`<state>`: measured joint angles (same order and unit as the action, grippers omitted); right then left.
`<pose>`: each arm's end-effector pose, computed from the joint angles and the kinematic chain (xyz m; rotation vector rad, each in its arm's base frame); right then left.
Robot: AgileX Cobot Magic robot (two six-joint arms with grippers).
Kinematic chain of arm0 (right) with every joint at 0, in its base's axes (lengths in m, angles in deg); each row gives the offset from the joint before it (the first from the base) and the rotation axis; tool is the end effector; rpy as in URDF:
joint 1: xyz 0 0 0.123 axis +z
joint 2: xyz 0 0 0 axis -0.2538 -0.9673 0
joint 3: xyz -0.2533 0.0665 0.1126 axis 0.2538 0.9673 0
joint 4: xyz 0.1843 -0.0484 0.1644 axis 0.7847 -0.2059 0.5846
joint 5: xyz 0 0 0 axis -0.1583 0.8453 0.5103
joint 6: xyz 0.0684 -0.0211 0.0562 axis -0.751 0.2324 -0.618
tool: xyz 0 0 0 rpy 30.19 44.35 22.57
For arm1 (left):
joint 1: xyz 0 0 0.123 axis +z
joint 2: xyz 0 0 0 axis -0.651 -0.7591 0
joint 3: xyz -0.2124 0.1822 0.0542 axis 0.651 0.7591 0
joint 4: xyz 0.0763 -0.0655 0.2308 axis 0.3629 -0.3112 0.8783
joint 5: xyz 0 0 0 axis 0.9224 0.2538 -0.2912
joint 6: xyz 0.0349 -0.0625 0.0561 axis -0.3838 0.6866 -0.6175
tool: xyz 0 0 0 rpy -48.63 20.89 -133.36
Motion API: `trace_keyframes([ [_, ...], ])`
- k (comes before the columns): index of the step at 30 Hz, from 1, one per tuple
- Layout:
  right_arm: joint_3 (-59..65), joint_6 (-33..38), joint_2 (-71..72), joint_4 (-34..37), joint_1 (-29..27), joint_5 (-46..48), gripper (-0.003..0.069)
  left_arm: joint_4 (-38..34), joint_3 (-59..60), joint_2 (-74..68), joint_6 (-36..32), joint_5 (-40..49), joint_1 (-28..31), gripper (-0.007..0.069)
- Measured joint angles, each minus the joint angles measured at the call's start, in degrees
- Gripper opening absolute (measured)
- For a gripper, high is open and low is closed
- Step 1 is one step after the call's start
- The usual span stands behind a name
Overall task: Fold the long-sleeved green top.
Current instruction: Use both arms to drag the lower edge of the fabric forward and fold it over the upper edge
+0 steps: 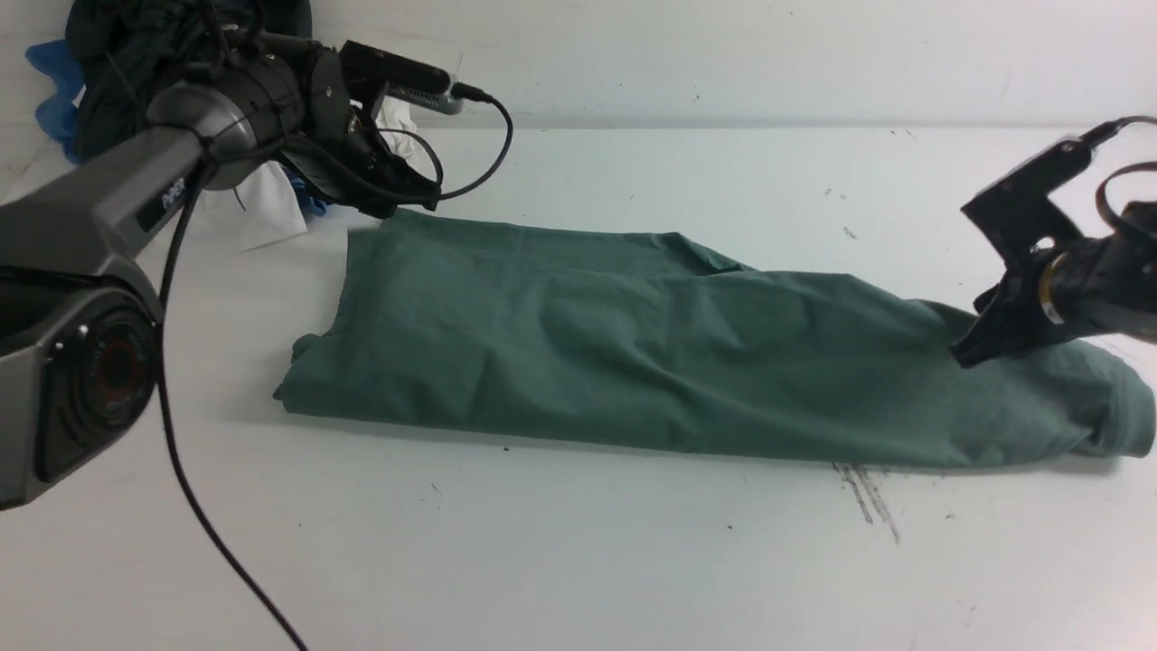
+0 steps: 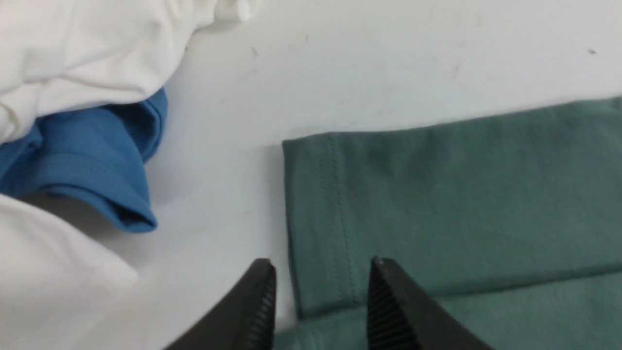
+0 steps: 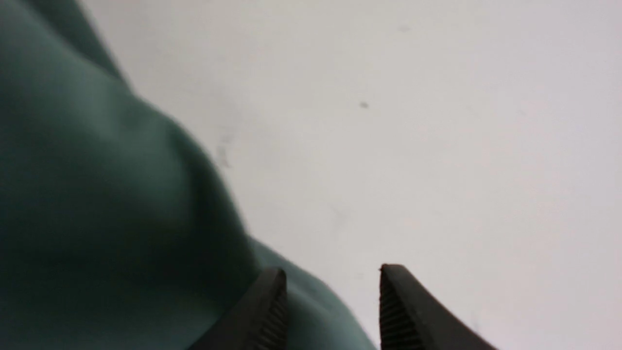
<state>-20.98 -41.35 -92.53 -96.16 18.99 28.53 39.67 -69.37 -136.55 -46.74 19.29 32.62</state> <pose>0.3959 -0.0033 0.1857 -0.4902 2.4158 -0.6211 0.5437 -0.0739 0.2018 0.3090 2.4493 0.0250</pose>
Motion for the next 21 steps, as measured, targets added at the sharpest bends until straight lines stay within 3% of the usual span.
trace_keyframes([
  [4, -4.59, 0.07, 0.99, 3.15, 0.35, 10.44, 0.0317, 0.53, -10.78, -3.06, 0.61, 9.26, 0.57, 0.0379],
  [7, -7.17, 4.69, 2.86, 9.46, 1.11, 16.53, 0.0296, 0.51, -14.93, -2.57, 0.11, 14.64, 0.59, 0.0382],
  [9, -9.34, 12.96, 4.08, 18.65, 1.53, 19.42, 0.0256, -0.41, -16.93, -1.88, -1.28, 18.79, 0.59, 0.0367],
  [10, -11.04, 22.77, 4.77, 29.7, 1.73, 22.06, 0.0197, -2.15, -18.08, -1.26, -2.95, 21.99, 0.59, 0.0344],
  [12, -11.9, 35.67, 4.51, 44.62, 1.73, 24.01, 0.01, -7.63, -18.88, -1.0, -5.36, 24.53, 0.7, 0.0296],
  [15, -11.97, 49.49, 2.01, 63.46, 1.73, 23.77, 0.0016, -15.84, -18.86, -2.65, -6.7, 25.1, 0.5, 0.023],
  [18, -13.07, 62.83, -3.4, 81.78, 2.06, 20.0, -0.001, -21.05, -18.53, -5.42, -8.29, 25.1, -0.4, 0.0159],
  [21, -16.3, 68.05, -9.0, 89.63, 2.49, 15.2, -0.0013, -21.37, -18.31, -7.73, -9.05, 25.17, -1.58, 0.0106],
])
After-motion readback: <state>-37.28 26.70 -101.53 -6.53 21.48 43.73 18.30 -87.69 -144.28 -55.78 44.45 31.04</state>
